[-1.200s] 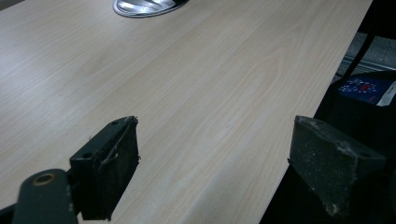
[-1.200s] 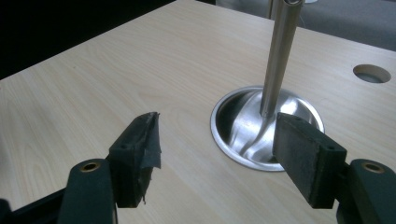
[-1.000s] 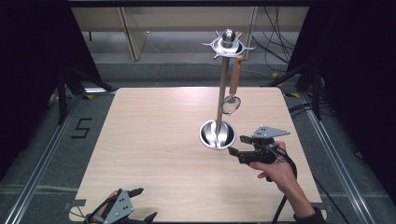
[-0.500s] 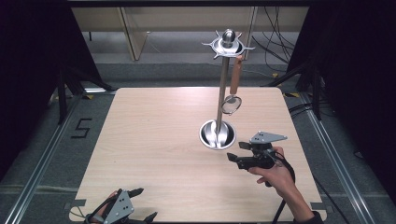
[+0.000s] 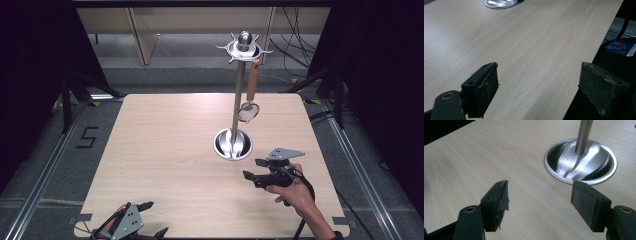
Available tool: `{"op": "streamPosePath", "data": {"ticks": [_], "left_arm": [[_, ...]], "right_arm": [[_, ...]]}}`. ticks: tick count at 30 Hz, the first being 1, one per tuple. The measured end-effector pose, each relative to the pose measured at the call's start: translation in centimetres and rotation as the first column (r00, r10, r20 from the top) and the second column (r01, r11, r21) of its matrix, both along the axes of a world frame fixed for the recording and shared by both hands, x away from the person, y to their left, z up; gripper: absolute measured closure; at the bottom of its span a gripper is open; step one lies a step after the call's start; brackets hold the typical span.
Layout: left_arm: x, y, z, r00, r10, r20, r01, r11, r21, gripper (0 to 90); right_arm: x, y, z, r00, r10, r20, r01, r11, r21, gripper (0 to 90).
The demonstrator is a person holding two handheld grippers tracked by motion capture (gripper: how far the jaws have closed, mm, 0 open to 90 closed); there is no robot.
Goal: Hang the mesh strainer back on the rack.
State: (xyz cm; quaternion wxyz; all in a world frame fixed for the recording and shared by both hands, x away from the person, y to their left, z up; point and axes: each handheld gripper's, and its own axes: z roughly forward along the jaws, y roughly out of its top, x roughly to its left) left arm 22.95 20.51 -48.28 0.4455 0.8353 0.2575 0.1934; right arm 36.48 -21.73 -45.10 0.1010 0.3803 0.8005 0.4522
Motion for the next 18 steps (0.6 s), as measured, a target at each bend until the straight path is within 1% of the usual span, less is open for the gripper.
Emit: {"op": "streamPosePath", "data": {"ticks": [1, 2, 3, 4, 5, 6, 7, 8, 9, 10, 11, 12, 13, 14, 15, 16, 17, 18], "left_arm": [[0.0, 0.0, 0.0, 1.0000, 0.000, 0.000, 0.000, 1.0000, 0.000, 15.1], [0.0, 0.0, 0.0, 1.0000, 0.000, 0.000, 0.000, 1.0000, 0.000, 15.1], [0.0, 0.0, 0.0, 1.0000, 0.000, 0.000, 0.000, 1.0000, 0.000, 15.1], [0.0, 0.0, 0.0, 1.0000, 0.000, 0.000, 0.000, 1.0000, 0.001, 15.1], [0.0, 0.0, 0.0, 1.0000, 0.000, 0.000, 0.000, 1.0000, 0.001, 15.1], [0.0, 0.0, 0.0, 1.0000, -0.002, 0.000, 0.002, 1.0000, 0.001, 15.1], [0.0, 0.0, 0.0, 1.0000, -0.001, -0.001, 0.001, 1.0000, 0.001, 15.2], [0.0, 0.0, 0.0, 1.0000, 0.000, -0.001, 0.000, 1.0000, 0.000, 15.1], [0.0, 0.0, 0.0, 1.0000, 0.000, 0.000, 0.000, 1.0000, 0.000, 15.1], [0.0, 0.0, 0.0, 1.0000, 0.000, 0.000, 0.000, 1.0000, 0.001, 15.1], [0.0, 0.0, 0.0, 1.0000, -0.001, -0.001, 0.001, 1.0000, 0.001, 15.1], [0.0, 0.0, 0.0, 1.0000, -0.002, 0.001, 0.002, 1.0000, 0.004, 15.1], [0.0, 0.0, 0.0, 1.0000, -0.001, -0.001, 0.001, 1.0000, 0.003, 15.2], [0.0, 0.0, 0.0, 1.0000, -0.001, -0.002, 0.001, 1.0000, 0.003, 15.1], [0.0, 0.0, 0.0, 1.0000, -0.001, -0.002, 0.001, 1.0000, 0.002, 15.1], [0.0, 0.0, 0.0, 1.0000, -0.001, -0.001, 0.001, 1.0000, 0.003, 15.1], [0.0, 0.0, 0.0, 1.0000, 0.001, 0.003, -0.001, 1.0000, 0.003, 15.1], [0.0, 0.0, 0.0, 1.0000, 0.000, 0.004, 0.000, 1.0000, 0.003, 15.1]], "right_arm": [[0.1, -0.2, 0.0, 0.9997, 0.023, 0.006, -0.023, 1.000, -0.014, 31.1], [0.1, -0.2, -0.1, 0.9998, 0.019, 0.001, -0.019, 1.000, -0.013, 31.0], [0.0, -0.2, -0.2, 0.9998, 0.019, 0.001, -0.019, 1.000, -0.010, 30.9], [-0.1, -0.1, -0.3, 1.0000, 0.007, 0.002, -0.007, 1.000, -0.001, 30.8], [-0.3, -0.1, -0.3, 0.9999, 0.006, -0.013, -0.006, 1.000, 0.008, 30.5], [-0.3, -0.1, -0.3, 0.9999, 0.006, -0.013, -0.006, 1.000, 0.008, 30.5], [-0.3, -0.1, -0.5, 0.9996, 0.027, -0.007, -0.027, 1.000, 0.008, 30.3], [-0.4, -0.1, -0.5, 0.9996, 0.026, -0.014, -0.026, 1.000, 0.012, 30.3], [-0.3, -0.1, -0.7, 0.9991, 0.041, -0.007, -0.041, 0.999, 0.016, 30.3], [-0.4, -0.1, -0.7, 0.9993, 0.036, -0.006, -0.036, 0.999, 0.004, 30.3], [-0.5, 0.0, -0.8, 0.9989, 0.046, -0.007, -0.046, 0.999, 0.020, 30.3], [-0.6, -0.1, -0.9, 0.9993, 0.038, -0.005, -0.038, 0.999, 0.000, 30.3], [-0.9, 0.1, -1.0, 0.9996, 0.016, -0.025, -0.016, 1.000, 0.006, 30.3], [-0.7, 0.0, -1.1, 0.9986, 0.051, -0.010, -0.051, 0.999, 0.007, 30.3], [-0.8, 0.0, -1.2, 0.9986, 0.051, -0.017, -0.051, 0.999, -0.002, 30.3], [-1.0, 0.1, -1.2, 0.9987, 0.037, -0.034, -0.037, 0.999, 0.001, 30.3], [-0.9, 0.0, -1.4, 0.9991, 0.041, -0.014, -0.041, 0.999, -0.005, 30.3], [-1.2, 0.1, -1.4, 0.9982, 0.038, -0.047, -0.038, 0.999, 0.002, 30.3]]}}
